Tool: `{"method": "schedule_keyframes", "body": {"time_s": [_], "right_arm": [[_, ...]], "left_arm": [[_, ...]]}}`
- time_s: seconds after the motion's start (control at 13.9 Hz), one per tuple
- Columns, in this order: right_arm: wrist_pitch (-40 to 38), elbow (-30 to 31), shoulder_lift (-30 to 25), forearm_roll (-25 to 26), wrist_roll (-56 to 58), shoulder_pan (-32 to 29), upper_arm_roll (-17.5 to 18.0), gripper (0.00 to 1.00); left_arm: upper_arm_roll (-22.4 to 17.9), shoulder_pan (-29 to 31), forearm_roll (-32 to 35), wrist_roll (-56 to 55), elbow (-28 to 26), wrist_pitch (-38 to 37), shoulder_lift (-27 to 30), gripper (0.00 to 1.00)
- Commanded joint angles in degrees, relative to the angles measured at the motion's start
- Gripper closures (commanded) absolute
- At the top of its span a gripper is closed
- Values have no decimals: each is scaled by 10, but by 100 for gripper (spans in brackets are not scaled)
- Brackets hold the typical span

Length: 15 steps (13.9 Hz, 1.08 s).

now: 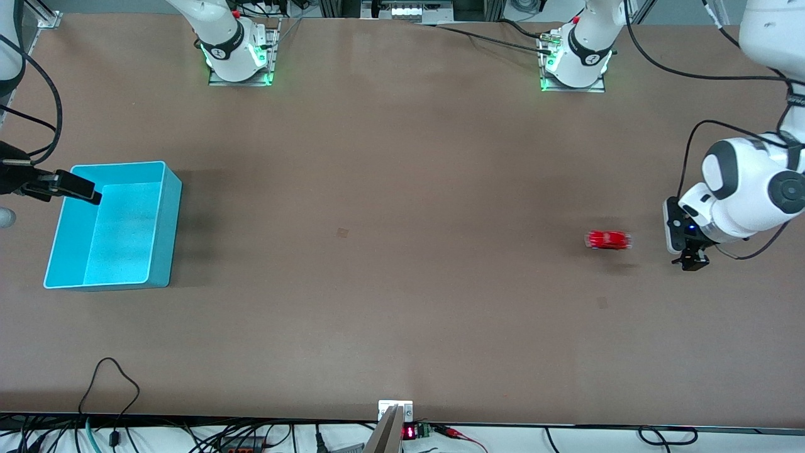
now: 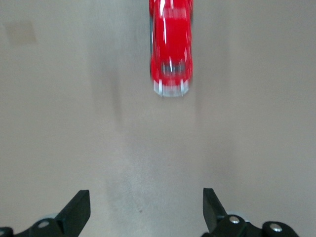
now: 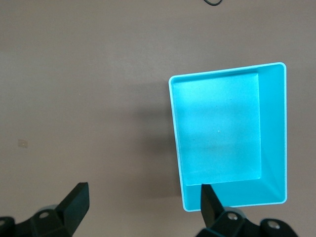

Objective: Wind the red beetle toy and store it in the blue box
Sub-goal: 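Lift the left gripper off the car, releasing it to roll, then raise the left gripper away while the right gripper reaches toward the car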

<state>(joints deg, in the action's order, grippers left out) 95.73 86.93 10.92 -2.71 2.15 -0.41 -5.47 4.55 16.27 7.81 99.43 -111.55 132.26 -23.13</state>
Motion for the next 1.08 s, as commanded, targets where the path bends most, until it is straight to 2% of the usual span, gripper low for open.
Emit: {"method": "schedule_keyframes", "body": {"time_s": [0.0, 0.43, 0.57, 1.0], "right_arm": [[2, -4, 0, -4, -5, -2, 2, 0], [4, -4, 4, -3, -6, -3, 2, 0], [9, -4, 6, -4, -6, -3, 1, 0], [9, -4, 6, -4, -6, -3, 2, 0]], "left_arm": [[20, 5, 2, -19, 66, -109, 8, 0], [41, 5, 0, -181, 178, -294, 12, 0], [43, 4, -1, -244, 206, -335, 12, 0], [91, 4, 0, -431, 284, -441, 12, 0]]}}
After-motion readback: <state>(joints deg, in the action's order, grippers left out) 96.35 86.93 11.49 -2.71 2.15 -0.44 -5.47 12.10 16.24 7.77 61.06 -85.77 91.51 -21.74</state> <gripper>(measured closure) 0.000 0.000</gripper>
